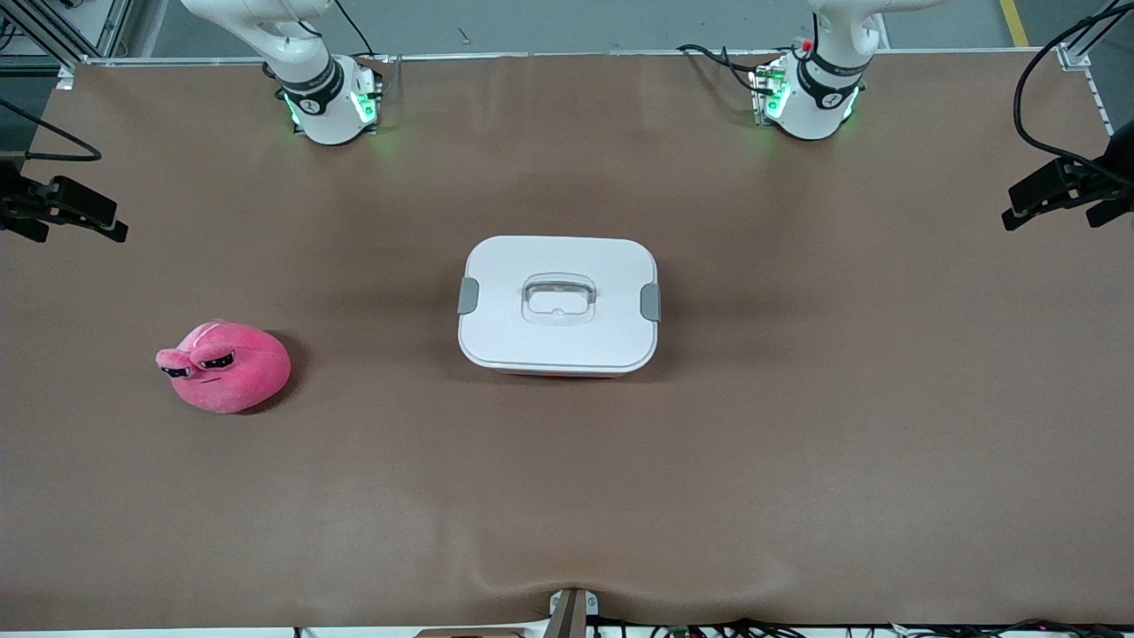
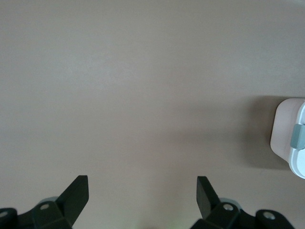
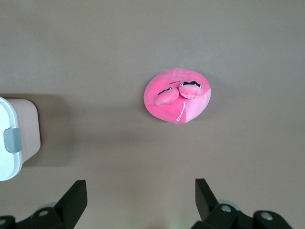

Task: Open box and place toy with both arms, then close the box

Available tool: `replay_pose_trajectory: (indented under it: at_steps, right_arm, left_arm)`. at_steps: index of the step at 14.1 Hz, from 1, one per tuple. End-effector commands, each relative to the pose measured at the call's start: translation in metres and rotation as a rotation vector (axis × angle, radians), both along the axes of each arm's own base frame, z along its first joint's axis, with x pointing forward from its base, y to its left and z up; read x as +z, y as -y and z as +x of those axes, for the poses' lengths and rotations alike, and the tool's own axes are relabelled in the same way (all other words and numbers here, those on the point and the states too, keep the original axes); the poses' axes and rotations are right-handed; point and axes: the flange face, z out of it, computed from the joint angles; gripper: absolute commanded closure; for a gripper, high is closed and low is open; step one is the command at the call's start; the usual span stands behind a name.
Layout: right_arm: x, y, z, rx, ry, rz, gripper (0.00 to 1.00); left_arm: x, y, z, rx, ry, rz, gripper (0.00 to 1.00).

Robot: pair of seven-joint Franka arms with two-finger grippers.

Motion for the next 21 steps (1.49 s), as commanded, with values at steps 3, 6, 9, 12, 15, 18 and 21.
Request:
replay_pose_trajectory:
  at_steps: [3,6,9,12,15,18,21]
  right_arm:
    - [0.006,0.001,-0.003,-0.003,0.004,0.002,0.00]
    - [0.007,-0.002,-0.002,0.003,0.008,0.003,0.00]
    - [0.007,0.002,-0.003,-0.003,0.006,0.002,0.00]
    - [0.006,0.001,-0.002,-0.001,0.006,0.003,0.00]
    - [0.006,0.001,-0.002,-0.001,0.008,0.003,0.00]
    - [0.007,0.002,-0.002,-0.003,0.008,0.003,0.00]
    - [0.007,0.002,-0.002,-0.004,0.008,0.003,0.00]
  left_arm:
    - [0.004,0.001,0.000,-0.008,0.001,-0.015,0.00]
    - [0.006,0.003,0.000,-0.011,0.006,-0.014,0.00]
    - [0.006,0.003,0.000,-0.013,0.006,-0.015,0.00]
    - [-0.014,-0.003,0.013,-0.019,-0.027,-0.013,0.00]
    - [-0.021,-0.001,0.019,-0.006,-0.037,-0.008,0.00]
    - [-0.040,-0.011,0.032,0.013,-0.058,-0.007,0.00]
    - [-0.050,-0.017,0.044,0.027,-0.067,-0.021,0.00]
